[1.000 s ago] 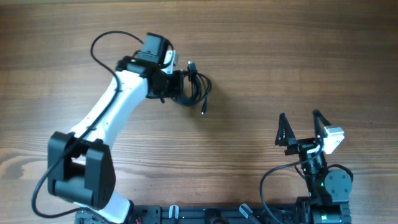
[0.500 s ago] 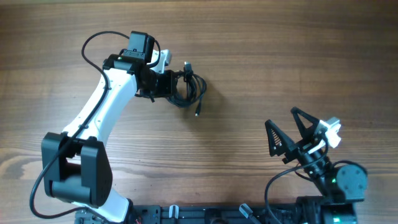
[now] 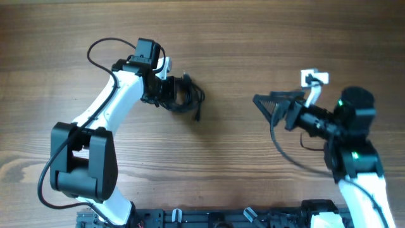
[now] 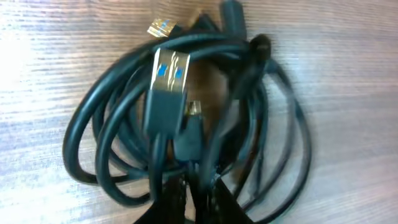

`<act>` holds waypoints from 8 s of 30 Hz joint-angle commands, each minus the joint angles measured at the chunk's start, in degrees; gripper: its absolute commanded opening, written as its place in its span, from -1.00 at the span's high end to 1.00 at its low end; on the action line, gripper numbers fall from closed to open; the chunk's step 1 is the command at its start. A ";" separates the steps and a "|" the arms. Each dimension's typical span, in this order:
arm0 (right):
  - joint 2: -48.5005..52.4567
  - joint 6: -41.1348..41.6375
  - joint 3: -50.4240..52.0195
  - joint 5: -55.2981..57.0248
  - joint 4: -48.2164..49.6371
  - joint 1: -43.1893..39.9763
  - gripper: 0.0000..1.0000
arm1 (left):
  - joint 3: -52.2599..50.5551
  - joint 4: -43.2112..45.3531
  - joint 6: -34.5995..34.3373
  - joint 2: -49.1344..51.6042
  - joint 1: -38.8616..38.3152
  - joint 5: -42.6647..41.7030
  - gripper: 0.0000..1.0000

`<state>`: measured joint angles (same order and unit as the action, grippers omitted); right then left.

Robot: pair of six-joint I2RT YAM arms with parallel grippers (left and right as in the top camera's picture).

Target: Untangle cables

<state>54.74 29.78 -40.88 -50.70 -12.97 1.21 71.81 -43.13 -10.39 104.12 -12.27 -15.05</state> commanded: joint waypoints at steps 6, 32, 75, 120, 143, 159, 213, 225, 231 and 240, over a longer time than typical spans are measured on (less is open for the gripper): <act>16.37 5.49 -1.11 -4.46 10.78 3.13 0.04 | -2.60 3.32 -5.95 0.94 0.02 8.33 0.28; 45.51 20.28 -1.11 9.86 28.98 23.23 0.10 | -2.62 -3.34 -0.57 1.03 -3.93 7.21 0.89; 47.45 18.45 -1.01 18.78 26.91 22.69 0.29 | 5.62 -5.18 -3.56 0.70 -9.20 11.41 0.70; 47.45 18.40 -1.01 18.80 26.40 22.71 0.28 | -8.57 14.25 -3.34 0.70 -13.55 18.21 0.49; 47.45 18.40 -1.01 18.80 26.25 22.71 0.27 | -11.87 18.82 -3.34 0.74 -13.55 22.23 0.55; 47.45 18.38 -1.01 18.78 26.23 22.71 0.27 | -11.87 18.10 -3.32 3.67 -13.55 22.23 0.47; 47.43 20.52 -1.01 -31.95 66.60 11.96 0.03 | -11.82 3.91 37.97 -18.49 -1.05 -38.32 0.92; 47.43 21.35 -1.01 -31.67 63.93 12.76 -0.01 | -11.82 -5.53 49.33 -16.94 -1.11 -40.17 0.92; 47.45 24.02 -1.01 -26.88 52.57 13.03 -0.01 | -11.82 -13.53 59.28 -16.94 -1.09 -41.38 0.92; 47.45 26.14 -1.01 -28.83 48.33 18.23 -0.01 | -11.82 -19.08 70.23 -16.94 -1.09 -45.03 0.92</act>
<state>101.41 54.15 -41.50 -78.83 35.33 17.02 59.92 -61.78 52.80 87.05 -13.47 -55.64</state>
